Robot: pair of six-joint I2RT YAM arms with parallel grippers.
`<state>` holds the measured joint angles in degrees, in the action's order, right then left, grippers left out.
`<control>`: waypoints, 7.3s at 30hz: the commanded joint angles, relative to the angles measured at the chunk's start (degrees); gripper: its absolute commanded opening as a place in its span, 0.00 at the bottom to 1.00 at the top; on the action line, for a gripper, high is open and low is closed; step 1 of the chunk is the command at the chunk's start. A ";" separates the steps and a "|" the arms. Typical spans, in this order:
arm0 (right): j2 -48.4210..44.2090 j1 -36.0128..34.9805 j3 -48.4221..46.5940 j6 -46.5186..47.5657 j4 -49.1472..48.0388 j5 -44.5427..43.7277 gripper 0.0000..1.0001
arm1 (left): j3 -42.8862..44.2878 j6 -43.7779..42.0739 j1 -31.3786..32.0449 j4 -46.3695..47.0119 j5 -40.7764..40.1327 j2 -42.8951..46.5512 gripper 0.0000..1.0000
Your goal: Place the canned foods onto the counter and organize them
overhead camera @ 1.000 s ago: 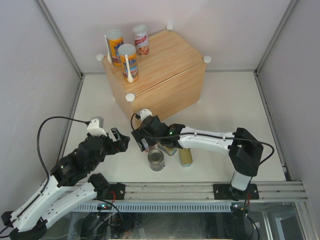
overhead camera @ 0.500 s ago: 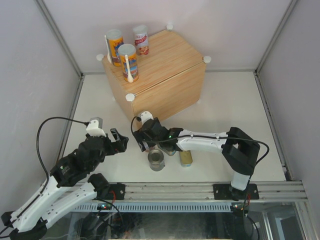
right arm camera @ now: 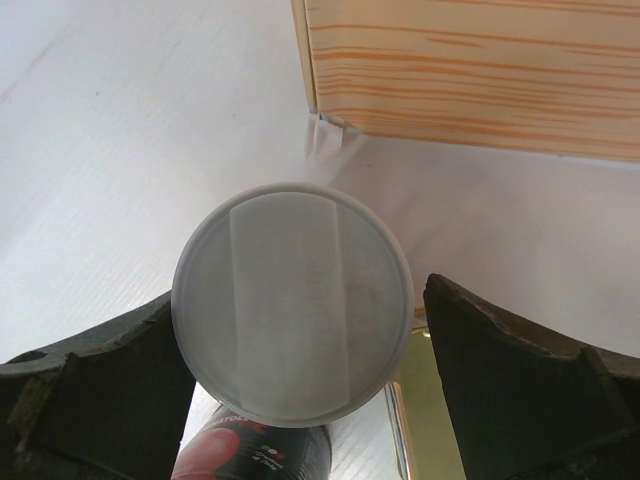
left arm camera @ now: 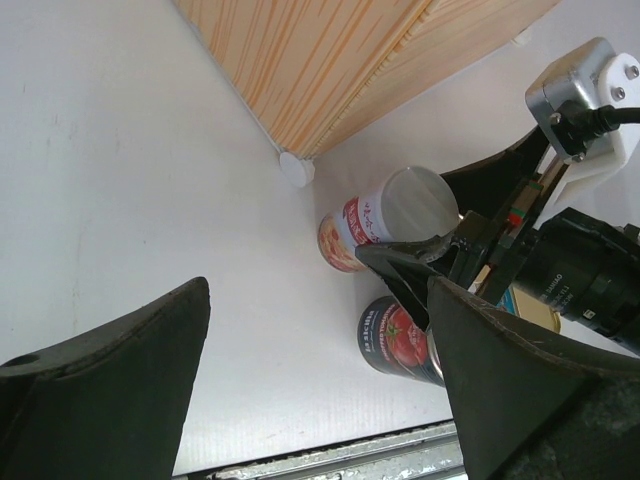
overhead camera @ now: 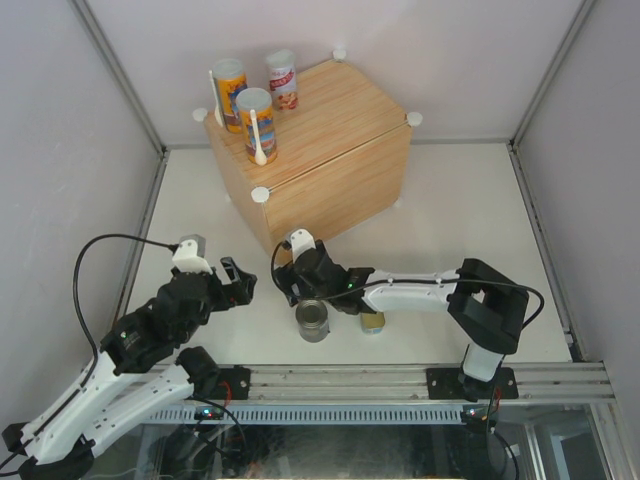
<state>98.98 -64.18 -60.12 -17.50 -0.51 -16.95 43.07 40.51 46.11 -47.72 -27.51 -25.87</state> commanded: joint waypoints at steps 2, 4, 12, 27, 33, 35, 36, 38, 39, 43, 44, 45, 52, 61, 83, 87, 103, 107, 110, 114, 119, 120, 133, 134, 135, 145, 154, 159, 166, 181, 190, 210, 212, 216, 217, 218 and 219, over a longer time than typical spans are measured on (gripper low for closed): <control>-2.99 -1.08 1.71 1.89 -8.26 -1.72 0.85 | 1.65 0.05 0.21 0.11 -1.15 -0.73 0.94; -3.05 -1.25 2.32 1.98 -9.57 -1.69 0.85 | 1.91 0.05 0.21 -0.12 -1.15 -0.93 0.94; -3.75 -1.72 5.08 2.03 -14.09 -2.09 0.80 | 2.60 0.01 0.22 -0.95 -1.23 -1.07 0.94; -5.00 -2.60 7.62 2.52 -17.95 -2.97 0.45 | 3.16 -0.34 0.21 -1.45 -1.15 -1.53 0.93; -5.73 -3.25 7.78 3.91 -18.72 -3.39 0.36 | 3.14 -0.35 0.21 -1.82 -1.23 -1.28 0.93; -6.25 -3.52 7.82 4.60 -18.80 -3.93 0.32 | 3.16 -0.35 0.21 -1.84 -1.37 -1.20 0.93; -6.72 -3.69 7.82 5.03 -18.82 -4.35 0.31 | 3.16 -0.43 0.21 -1.85 -1.45 -1.20 0.93; -7.65 -4.01 7.81 5.76 -18.86 -5.32 0.30 | 3.11 -0.43 0.21 -1.74 -1.56 -1.20 0.93; -8.14 -4.06 7.82 6.11 -18.83 -5.64 0.29 | 3.11 -0.45 0.21 -1.65 -1.65 -1.16 0.93; -10.05 -4.11 7.82 7.17 -18.41 -6.12 0.25 | 3.07 -0.44 0.21 -1.17 -1.76 -1.29 0.93; -10.40 -4.11 7.79 7.46 -18.31 -6.24 0.23 | 3.08 -0.48 0.21 -1.10 -1.84 -1.29 0.93; -10.72 -4.11 7.82 7.58 -18.21 -6.25 0.22 | 3.07 -0.48 0.21 -1.01 -1.92 -1.29 0.93; -13.48 -4.20 7.79 8.57 -17.59 -6.16 0.14 | 3.20 -0.28 0.21 -0.51 -2.28 -1.55 0.93; -21.42 -4.20 5.88 9.48 -10.68 -6.72 0.02 | 3.36 -0.24 0.24 0.75 -2.99 -1.84 0.93; -30.70 0.60 -21.88 13.20 16.79 -9.23 0.00 | 3.70 -0.99 0.21 5.67 -2.60 -5.07 0.93; -29.13 2.87 -27.29 14.00 19.07 -8.14 0.00 | 3.43 -0.96 0.24 6.19 -2.64 -5.17 0.93; -14.46 14.61 -48.20 15.74 21.18 -0.32 0.00 | 1.91 -0.54 0.21 7.21 -2.71 -4.60 0.93; -9.49 16.87 -54.65 15.89 22.21 1.46 0.00 | 1.67 -0.46 0.22 7.23 -2.80 -4.21 0.93; -5.15 18.18 -61.52 15.91 24.55 2.82 0.00 | 1.54 -0.57 0.19 7.53 -2.82 -4.10 0.93; 1.48 19.62 -70.25 15.23 28.76 4.28 0.00 | 1.44 -0.74 0.22 8.02 -2.82 -4.04 0.93; 5.81 21.16 -75.47 13.84 30.44 5.05 0.00 | 1.24 -0.87 0.25 8.43 -2.82 -3.84 0.93; 6.43 21.34 -76.24 13.72 30.68 5.04 0.00 | 1.06 -0.87 0.19 8.50 -2.80 -3.82 0.93; 12.77 22.15 -83.44 13.27 30.18 5.67 0.00 | 0.52 -0.88 0.16 8.85 -2.11 -3.50 0.93; 13.00 22.21 -83.56 13.10 30.12 5.75 0.00 | 0.40 -0.94 0.19 8.86 -2.16 -3.42 0.92; 13.14 22.25 -83.58 13.02 30.13 5.71 0.00 | 0.39 -0.96 0.21 8.85 -2.15 -3.29 0.93; 14.31 22.86 -83.80 12.68 29.86 5.71 0.00 | -0.01 -0.99 0.19 9.31 -2.20 -3.35 0.92; 15.83 23.73 -84.93 12.09 29.79 6.12 0.00 | 0.05 -1.05 0.14 9.32 -2.20 -3.55 0.92; 16.45 24.01 -85.12 11.67 29.68 6.44 0.00 | 0.49 -1.47 0.17 9.38 -2.20 -4.24 0.92; 17.35 24.10 -85.09 11.02 29.32 7.22 0.03 | 0.92 -1.75 0.14 9.65 -2.20 -5.17 0.93; 18.90 24.37 -85.04 10.64 29.16 7.07 0.36 | 0.85 -1.75 -0.40 9.58 -2.54 -4.51 0.93; 19.39 24.54 -84.81 10.47 29.28 7.20 0.58 | 0.38 -1.75 -0.40 9.32 -2.64 -3.72 0.93; 20.05 24.81 -84.17 9.59 28.32 7.13 0.79 | -0.17 -1.05 -0.40 7.83 -2.73 -1.41 0.93; 18.99 24.65 -83.15 9.87 27.68 6.75 0.78 | -0.23 -1.05 -0.40 7.76 -2.80 -1.29 0.93; 17.45 24.22 -81.60 10.63 27.13 6.38 0.79 | -0.29 -1.04 -0.39 7.78 -2.73 -1.17 0.92; 17.09 24.08 -81.33 10.90 27.16 6.18 0.79 | -0.34 -1.05 -0.40 7.82 -2.73 -1.28 0.92; 16.61 23.91 -80.85 11.17 27.04 5.98 0.79 | -0.35 -1.06 -0.40 7.90 -2.68 -1.29 0.93; 16.07 23.74 -80.10 11.44 26.79 5.86 0.79 | -0.35 -1.05 -0.40 7.99 -2.65 -1.29 0.92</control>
<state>119.57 -39.83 -141.62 -6.85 29.19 -10.26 43.81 39.51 45.98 -40.45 -29.82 -27.57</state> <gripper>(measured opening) 0.786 0.926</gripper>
